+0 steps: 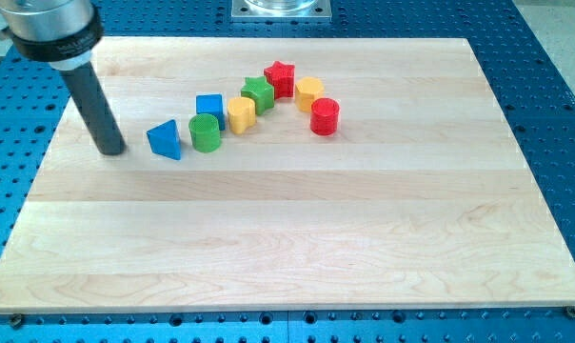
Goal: Place the blue blocks to the either side of the green circle
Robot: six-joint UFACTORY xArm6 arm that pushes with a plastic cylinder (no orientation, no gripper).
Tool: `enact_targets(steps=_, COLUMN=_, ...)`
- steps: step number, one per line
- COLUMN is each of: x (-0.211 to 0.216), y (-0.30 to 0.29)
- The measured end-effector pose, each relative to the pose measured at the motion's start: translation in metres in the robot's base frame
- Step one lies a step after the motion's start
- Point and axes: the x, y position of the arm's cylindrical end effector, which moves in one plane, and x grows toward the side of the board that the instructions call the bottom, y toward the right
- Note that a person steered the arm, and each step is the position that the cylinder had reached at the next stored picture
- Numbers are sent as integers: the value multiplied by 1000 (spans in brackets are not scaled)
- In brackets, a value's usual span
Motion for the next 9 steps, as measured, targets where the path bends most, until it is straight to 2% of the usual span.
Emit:
enact_targets(steps=1, x=12, y=31)
enact_targets(steps=2, x=6, y=48)
enact_targets(steps=3, x=47, y=44)
enact_targets(steps=4, x=13, y=10)
enact_targets(steps=5, x=-42, y=-75)
enact_targets(steps=6, x=-98, y=-1)
enact_targets(steps=7, x=-98, y=44)
enact_targets(steps=9, x=-90, y=95)
